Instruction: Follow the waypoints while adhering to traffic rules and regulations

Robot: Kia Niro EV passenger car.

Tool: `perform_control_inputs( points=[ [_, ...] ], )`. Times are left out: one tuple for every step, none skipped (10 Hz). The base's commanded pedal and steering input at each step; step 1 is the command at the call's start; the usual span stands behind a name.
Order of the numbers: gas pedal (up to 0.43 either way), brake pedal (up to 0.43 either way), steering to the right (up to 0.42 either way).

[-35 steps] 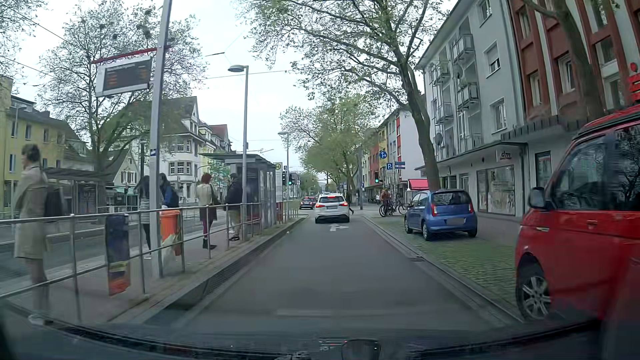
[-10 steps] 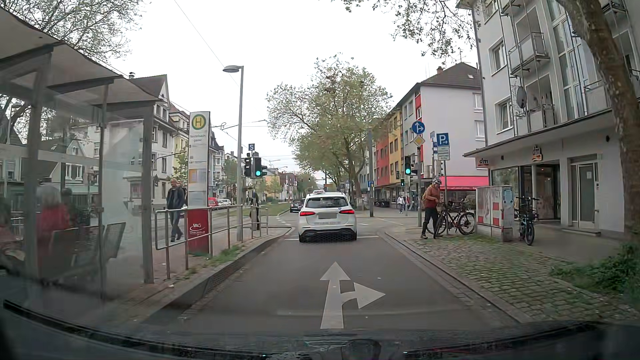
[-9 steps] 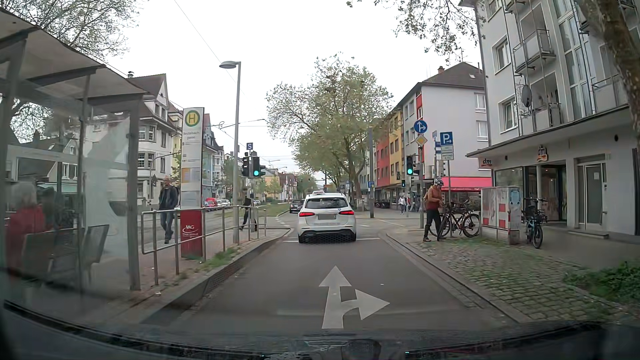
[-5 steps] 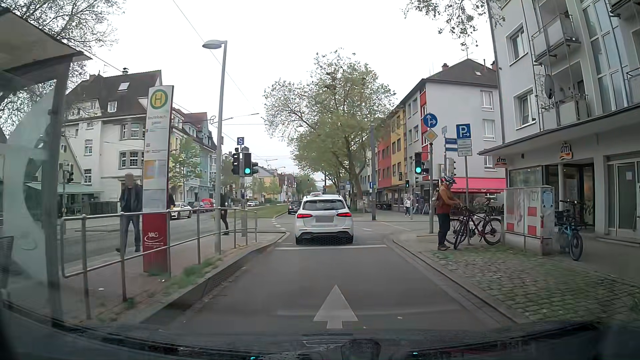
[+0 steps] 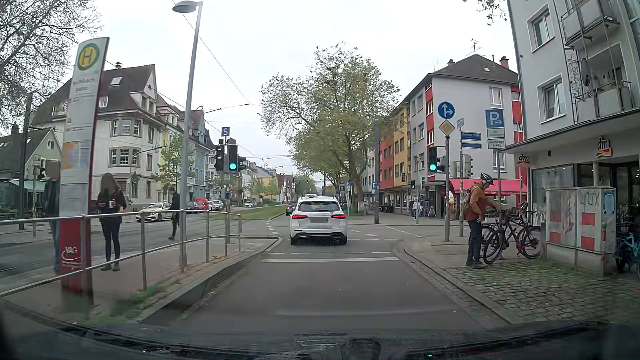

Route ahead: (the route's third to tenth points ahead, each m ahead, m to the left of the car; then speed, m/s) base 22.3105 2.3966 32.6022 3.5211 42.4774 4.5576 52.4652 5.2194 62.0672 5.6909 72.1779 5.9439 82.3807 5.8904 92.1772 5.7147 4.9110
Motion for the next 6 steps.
perform_control_inputs(
  points=[
    [0.157, 0.000, 0.003],
    [0.157, 0.000, 0.003],
    [0.157, 0.000, 0.002],
    [0.157, 0.000, 0.002],
    [0.157, 0.000, 0.001],
    [0.157, 0.000, 0.001]
  ],
)
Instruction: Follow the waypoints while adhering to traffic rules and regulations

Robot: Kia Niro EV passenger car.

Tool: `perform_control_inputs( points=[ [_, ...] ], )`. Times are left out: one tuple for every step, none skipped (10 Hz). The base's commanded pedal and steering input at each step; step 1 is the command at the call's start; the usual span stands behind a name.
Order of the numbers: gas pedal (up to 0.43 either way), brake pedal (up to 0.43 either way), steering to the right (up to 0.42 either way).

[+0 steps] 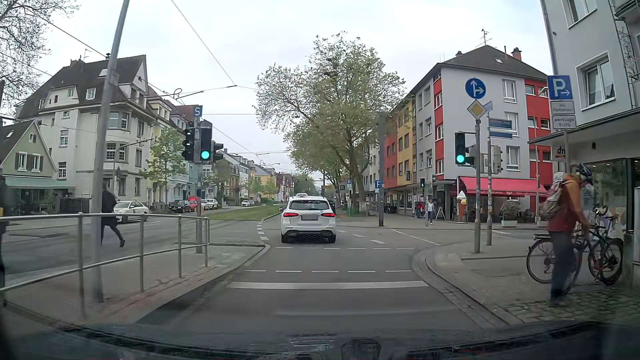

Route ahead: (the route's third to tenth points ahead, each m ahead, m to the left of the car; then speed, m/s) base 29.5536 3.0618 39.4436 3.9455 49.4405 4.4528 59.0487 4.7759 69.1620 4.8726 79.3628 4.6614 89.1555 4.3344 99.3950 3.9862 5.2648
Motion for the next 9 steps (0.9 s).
perform_control_inputs(
  points=[
    [0.157, 0.000, -0.001],
    [0.150, 0.000, -0.004],
    [0.150, 0.000, -0.005],
    [0.150, 0.000, -0.006],
    [0.150, 0.000, -0.008],
    [0.138, 0.000, -0.011],
    [0.130, 0.000, -0.016],
    [0.130, 0.000, -0.020],
    [0.130, 0.000, -0.024]
  ],
)
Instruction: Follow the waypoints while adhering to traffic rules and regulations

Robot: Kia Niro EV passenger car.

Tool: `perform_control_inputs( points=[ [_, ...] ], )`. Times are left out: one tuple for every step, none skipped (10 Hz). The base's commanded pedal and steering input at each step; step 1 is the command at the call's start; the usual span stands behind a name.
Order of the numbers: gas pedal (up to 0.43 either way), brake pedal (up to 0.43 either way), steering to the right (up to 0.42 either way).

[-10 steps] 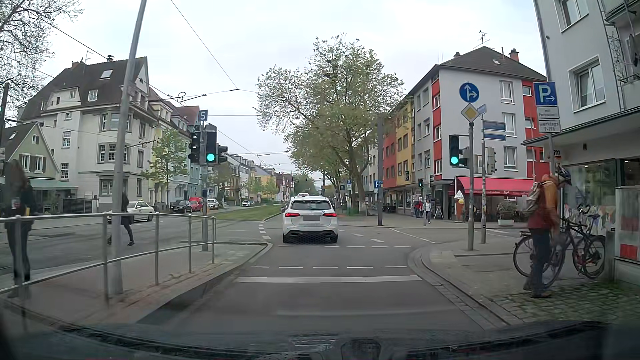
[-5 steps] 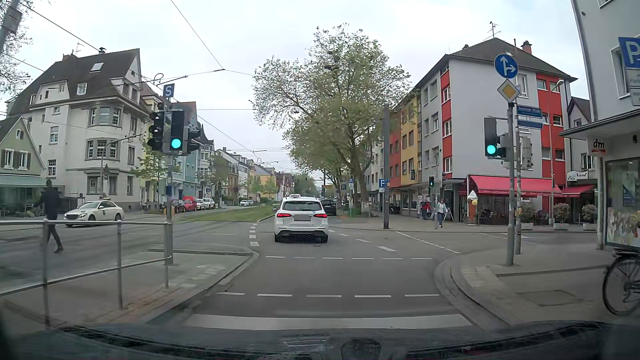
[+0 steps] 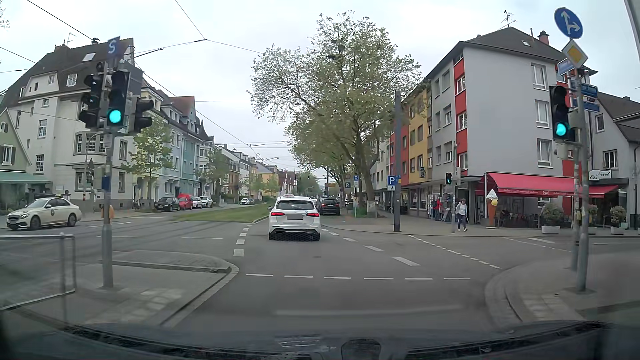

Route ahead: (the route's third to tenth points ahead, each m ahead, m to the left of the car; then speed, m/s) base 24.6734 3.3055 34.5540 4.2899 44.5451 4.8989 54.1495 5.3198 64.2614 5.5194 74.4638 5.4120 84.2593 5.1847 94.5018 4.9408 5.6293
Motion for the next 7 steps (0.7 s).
perform_control_inputs(
  points=[
    [0.118, 0.000, -0.027],
    [0.110, 0.000, -0.030],
    [0.098, 0.000, -0.035],
    [0.098, 0.000, -0.039],
    [0.098, 0.000, -0.039],
    [0.098, 0.000, -0.042],
    [0.098, 0.000, -0.046]
  ],
)
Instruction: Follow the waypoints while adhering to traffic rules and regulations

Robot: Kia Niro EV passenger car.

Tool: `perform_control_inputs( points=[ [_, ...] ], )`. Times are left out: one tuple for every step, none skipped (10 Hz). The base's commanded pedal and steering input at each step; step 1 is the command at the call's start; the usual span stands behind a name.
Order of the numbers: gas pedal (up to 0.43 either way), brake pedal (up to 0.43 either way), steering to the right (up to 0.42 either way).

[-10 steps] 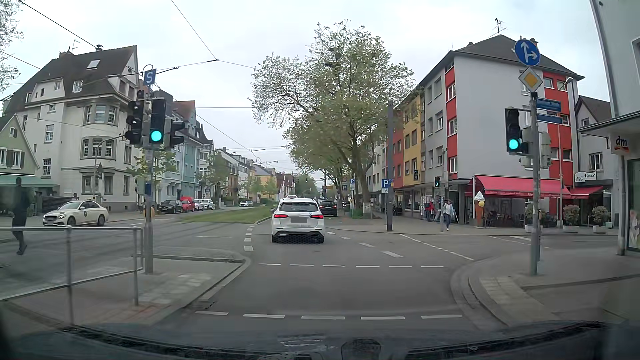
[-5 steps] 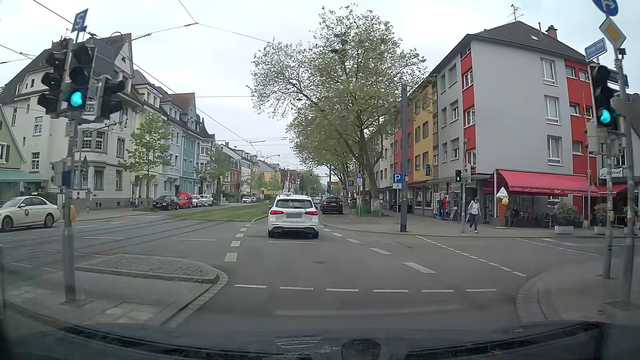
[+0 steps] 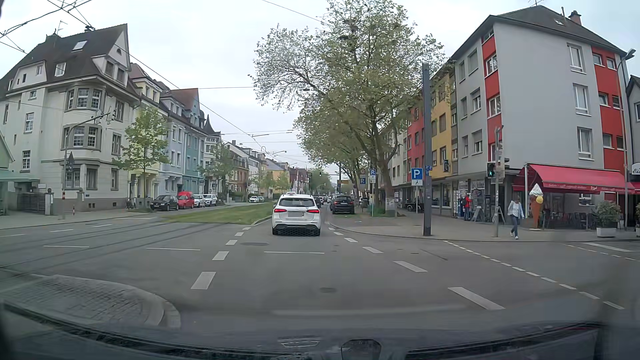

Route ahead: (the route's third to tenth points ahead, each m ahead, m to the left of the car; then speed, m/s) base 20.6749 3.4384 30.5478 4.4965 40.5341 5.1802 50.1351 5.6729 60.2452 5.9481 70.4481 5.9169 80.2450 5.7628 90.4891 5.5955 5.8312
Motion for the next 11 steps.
perform_control_inputs(
  points=[
    [0.098, 0.000, -0.049],
    [0.098, 0.000, -0.050],
    [0.098, 0.000, -0.050],
    [0.098, 0.000, -0.051],
    [0.098, 0.000, -0.052],
    [0.098, 0.000, -0.052],
    [0.098, 0.000, -0.053],
    [0.098, 0.000, -0.052],
    [0.098, 0.000, -0.052],
    [0.098, 0.000, -0.051],
    [0.098, 0.000, -0.050]
  ],
)
